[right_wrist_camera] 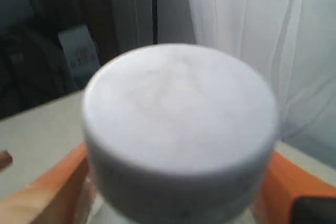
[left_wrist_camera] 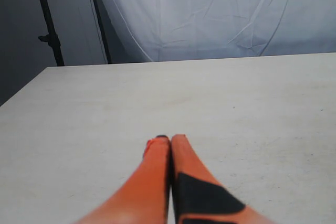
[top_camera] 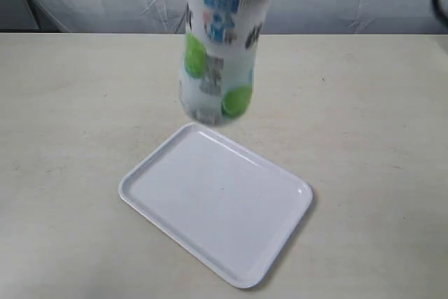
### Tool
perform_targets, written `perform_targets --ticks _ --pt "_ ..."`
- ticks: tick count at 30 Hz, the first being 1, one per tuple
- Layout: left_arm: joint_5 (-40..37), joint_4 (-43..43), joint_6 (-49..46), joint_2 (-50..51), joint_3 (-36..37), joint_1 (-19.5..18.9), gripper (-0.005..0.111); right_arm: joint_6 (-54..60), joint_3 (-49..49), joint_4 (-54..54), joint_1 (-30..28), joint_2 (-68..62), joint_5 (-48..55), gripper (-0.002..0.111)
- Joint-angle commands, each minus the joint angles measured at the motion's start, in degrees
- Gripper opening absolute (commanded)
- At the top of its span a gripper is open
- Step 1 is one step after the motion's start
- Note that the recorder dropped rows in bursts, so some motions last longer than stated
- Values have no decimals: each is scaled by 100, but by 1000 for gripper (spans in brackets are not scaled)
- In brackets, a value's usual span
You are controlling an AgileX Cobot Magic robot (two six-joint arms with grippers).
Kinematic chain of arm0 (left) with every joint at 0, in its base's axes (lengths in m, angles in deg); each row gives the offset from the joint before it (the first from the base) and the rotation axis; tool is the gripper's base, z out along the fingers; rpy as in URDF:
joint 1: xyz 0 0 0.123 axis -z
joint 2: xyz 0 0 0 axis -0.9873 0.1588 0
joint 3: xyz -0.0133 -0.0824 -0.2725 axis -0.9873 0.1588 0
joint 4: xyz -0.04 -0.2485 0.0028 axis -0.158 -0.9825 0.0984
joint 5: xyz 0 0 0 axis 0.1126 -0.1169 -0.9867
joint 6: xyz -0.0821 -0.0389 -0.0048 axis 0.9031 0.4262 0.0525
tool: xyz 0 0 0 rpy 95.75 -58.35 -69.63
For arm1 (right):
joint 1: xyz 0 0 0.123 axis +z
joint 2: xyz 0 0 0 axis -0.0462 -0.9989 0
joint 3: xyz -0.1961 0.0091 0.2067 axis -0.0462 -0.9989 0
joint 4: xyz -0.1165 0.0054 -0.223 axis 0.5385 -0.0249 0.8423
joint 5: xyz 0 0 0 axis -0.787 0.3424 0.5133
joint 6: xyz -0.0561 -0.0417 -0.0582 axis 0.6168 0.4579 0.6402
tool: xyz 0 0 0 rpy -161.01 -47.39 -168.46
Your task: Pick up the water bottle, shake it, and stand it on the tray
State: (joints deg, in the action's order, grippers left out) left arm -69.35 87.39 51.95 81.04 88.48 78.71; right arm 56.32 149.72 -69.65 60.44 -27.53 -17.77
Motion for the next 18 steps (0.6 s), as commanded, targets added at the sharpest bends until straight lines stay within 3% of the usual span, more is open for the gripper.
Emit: perform_targets --ticks 1,6,13,18 --pt "26 14 22 -29 13 -1 0 26 -725 -38 -2 -739 -50 -1" --pt "26 14 22 -29 13 -1 0 15 -947 -65 -2 -1174 -224 -1" --pt "26 14 22 -29 13 -1 0 15 -947 -163 -2 -138 -1198 -1" --pt "26 14 22 -29 13 -1 0 15 -972 -163 -2 191 -1183 -1"
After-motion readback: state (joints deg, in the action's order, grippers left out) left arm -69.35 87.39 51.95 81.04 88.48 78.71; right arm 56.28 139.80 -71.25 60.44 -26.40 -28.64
